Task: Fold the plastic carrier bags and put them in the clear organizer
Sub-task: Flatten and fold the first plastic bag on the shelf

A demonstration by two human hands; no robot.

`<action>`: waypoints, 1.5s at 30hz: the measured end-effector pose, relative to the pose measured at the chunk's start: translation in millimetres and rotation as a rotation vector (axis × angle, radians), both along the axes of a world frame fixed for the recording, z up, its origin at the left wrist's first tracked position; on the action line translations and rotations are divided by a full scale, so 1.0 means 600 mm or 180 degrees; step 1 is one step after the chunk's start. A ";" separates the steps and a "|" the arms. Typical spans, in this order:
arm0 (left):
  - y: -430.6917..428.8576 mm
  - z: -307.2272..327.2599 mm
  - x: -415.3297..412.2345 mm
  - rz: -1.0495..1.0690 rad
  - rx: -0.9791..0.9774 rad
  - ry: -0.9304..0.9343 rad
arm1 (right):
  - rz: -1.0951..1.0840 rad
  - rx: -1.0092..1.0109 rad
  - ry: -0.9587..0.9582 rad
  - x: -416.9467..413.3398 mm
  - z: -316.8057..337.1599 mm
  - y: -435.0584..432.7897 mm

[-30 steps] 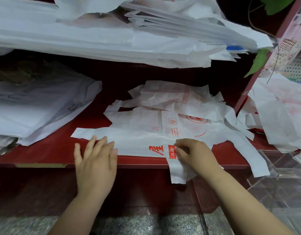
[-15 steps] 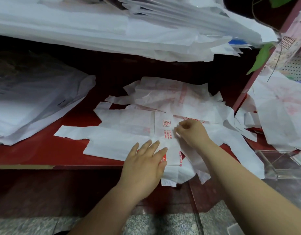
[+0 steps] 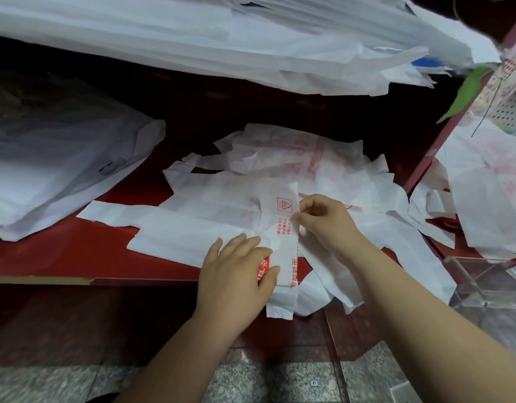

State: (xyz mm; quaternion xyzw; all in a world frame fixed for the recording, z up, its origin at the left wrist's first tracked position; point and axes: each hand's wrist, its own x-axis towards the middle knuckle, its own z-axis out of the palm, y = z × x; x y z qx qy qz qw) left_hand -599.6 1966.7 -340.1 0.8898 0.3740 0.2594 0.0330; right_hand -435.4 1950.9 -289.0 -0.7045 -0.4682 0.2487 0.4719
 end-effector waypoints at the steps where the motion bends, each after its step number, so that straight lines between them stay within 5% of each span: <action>1: 0.000 -0.002 0.000 0.0007 0.0038 -0.0009 | 0.0072 0.0075 -0.0054 -0.003 -0.001 -0.003; 9: 0.009 -0.020 0.004 -0.0062 0.0520 -0.0341 | 0.0656 0.0232 -0.0258 -0.016 -0.008 -0.027; 17: 0.000 -0.008 -0.003 0.0650 0.0607 -0.1302 | 0.0846 0.0211 -0.0696 -0.017 -0.039 -0.047; 24: 0.013 -0.011 -0.020 -0.0176 0.0704 -0.0423 | 0.0952 0.0039 -0.1280 -0.022 -0.035 -0.052; 32: 0.010 -0.018 -0.020 -0.0295 0.0556 -0.0448 | 0.1012 0.0380 -0.2390 -0.053 -0.036 -0.076; 40: -0.005 0.015 -0.025 -0.0393 0.0305 -0.0391 | 0.0878 0.0411 -0.2158 -0.053 -0.062 -0.077; 45: 0.026 0.045 -0.001 0.0002 -0.0611 0.0649 | 0.0753 0.0749 -0.1985 -0.050 -0.075 -0.070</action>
